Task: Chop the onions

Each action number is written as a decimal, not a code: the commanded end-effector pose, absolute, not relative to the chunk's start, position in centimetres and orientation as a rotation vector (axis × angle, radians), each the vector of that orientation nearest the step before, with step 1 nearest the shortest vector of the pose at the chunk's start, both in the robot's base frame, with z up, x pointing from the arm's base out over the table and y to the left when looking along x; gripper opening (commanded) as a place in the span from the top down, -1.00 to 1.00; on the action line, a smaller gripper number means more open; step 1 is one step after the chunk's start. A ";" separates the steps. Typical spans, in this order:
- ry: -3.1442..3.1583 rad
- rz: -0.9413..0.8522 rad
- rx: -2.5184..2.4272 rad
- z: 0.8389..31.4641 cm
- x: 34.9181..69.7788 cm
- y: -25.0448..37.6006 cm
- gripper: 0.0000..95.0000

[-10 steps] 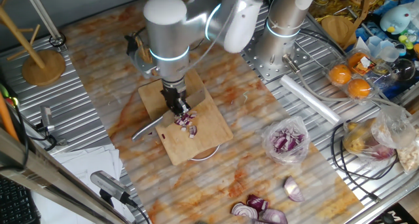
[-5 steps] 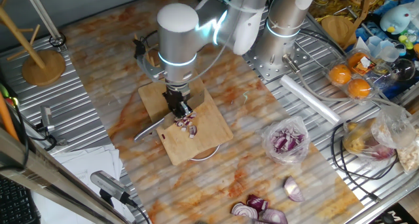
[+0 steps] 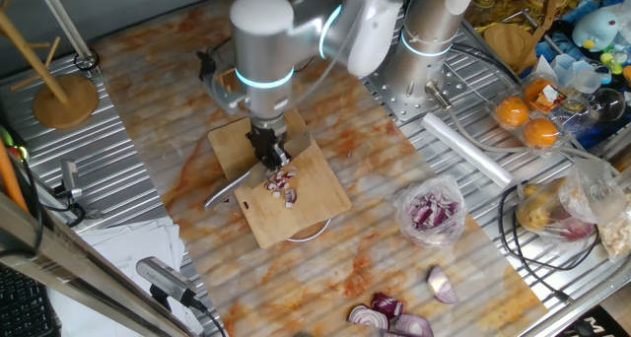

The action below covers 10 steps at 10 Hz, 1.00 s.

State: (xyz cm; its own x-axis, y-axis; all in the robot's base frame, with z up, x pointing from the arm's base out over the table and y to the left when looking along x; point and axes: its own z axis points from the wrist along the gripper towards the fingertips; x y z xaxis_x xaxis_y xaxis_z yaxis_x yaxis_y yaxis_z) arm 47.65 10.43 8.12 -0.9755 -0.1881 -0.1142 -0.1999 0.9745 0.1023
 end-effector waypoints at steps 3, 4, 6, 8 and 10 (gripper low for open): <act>3.028 0.161 -0.288 6.9 48.2 11.8 1.00; 3.028 0.144 -0.291 6.3 48.2 12.0 1.00; 3.016 0.100 -0.310 4.6 48.4 11.7 1.00; 3.000 0.094 -0.321 3.3 48.3 11.4 1.00; 3.024 0.086 -0.349 3.5 48.0 10.8 1.00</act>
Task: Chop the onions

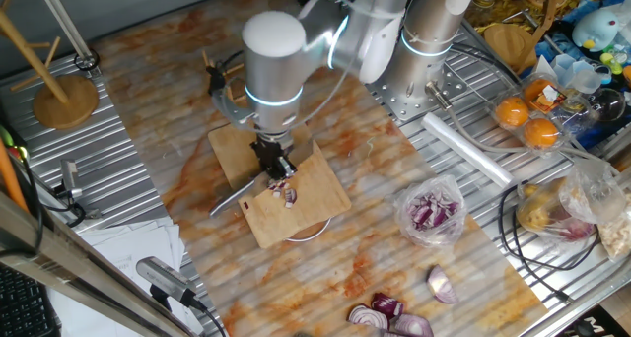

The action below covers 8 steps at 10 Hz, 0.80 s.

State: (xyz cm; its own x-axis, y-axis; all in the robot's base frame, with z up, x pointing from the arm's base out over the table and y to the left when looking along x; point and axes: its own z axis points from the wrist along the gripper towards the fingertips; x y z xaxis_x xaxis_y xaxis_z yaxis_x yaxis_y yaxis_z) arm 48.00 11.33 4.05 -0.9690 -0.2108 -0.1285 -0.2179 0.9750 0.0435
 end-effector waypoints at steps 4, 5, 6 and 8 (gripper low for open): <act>3.079 0.114 -0.353 8.0 47.8 10.7 1.00; 3.082 0.127 -0.341 8.3 47.8 10.8 1.00; 3.081 0.147 -0.326 8.3 47.8 10.9 1.00; 3.075 0.191 -0.284 8.1 48.0 11.6 1.00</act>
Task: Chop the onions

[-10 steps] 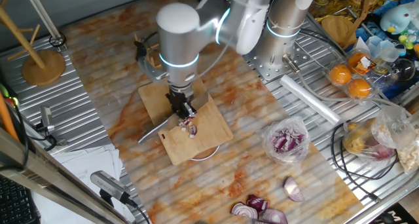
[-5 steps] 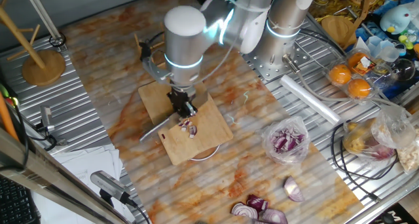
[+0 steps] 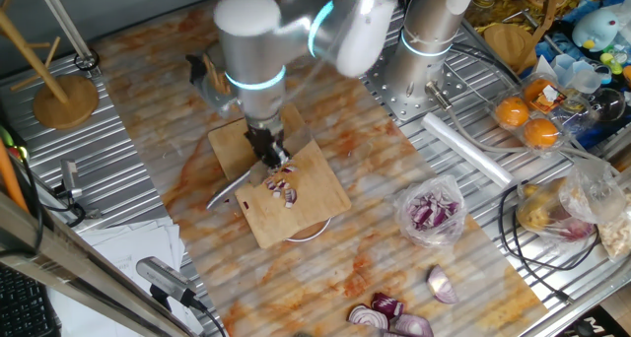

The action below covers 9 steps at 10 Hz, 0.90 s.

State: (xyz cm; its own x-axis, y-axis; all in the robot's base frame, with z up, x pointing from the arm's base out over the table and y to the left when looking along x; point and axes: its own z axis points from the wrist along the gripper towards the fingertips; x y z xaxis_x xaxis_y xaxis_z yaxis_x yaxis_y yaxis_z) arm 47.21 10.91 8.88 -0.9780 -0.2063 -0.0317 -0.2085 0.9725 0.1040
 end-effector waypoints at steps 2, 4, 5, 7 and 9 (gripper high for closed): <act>3.077 0.195 -0.243 7.7 48.2 12.7 1.00; 3.072 0.195 -0.208 7.4 48.4 13.7 1.00; 3.071 0.195 -0.192 7.3 48.5 14.2 1.00; 3.068 0.196 -0.151 6.9 48.6 15.3 1.00; 3.064 0.193 -0.137 6.6 48.4 15.7 1.00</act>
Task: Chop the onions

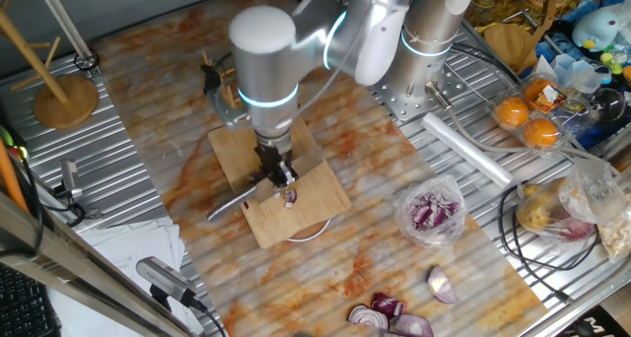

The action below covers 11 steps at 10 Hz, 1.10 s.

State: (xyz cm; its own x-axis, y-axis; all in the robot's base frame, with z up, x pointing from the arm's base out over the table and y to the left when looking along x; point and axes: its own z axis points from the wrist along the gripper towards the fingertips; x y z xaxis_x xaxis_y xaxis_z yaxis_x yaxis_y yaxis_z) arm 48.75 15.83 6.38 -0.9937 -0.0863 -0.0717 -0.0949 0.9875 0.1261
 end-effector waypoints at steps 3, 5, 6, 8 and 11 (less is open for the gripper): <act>3.043 0.191 -0.134 5.4 48.3 16.0 1.00; 3.040 0.190 -0.110 5.0 48.4 16.4 1.00; 3.039 0.183 -0.105 4.6 48.4 16.7 1.00; 3.032 0.171 -0.137 3.8 48.3 16.5 1.00; 3.035 0.153 -0.208 3.8 48.3 16.3 1.00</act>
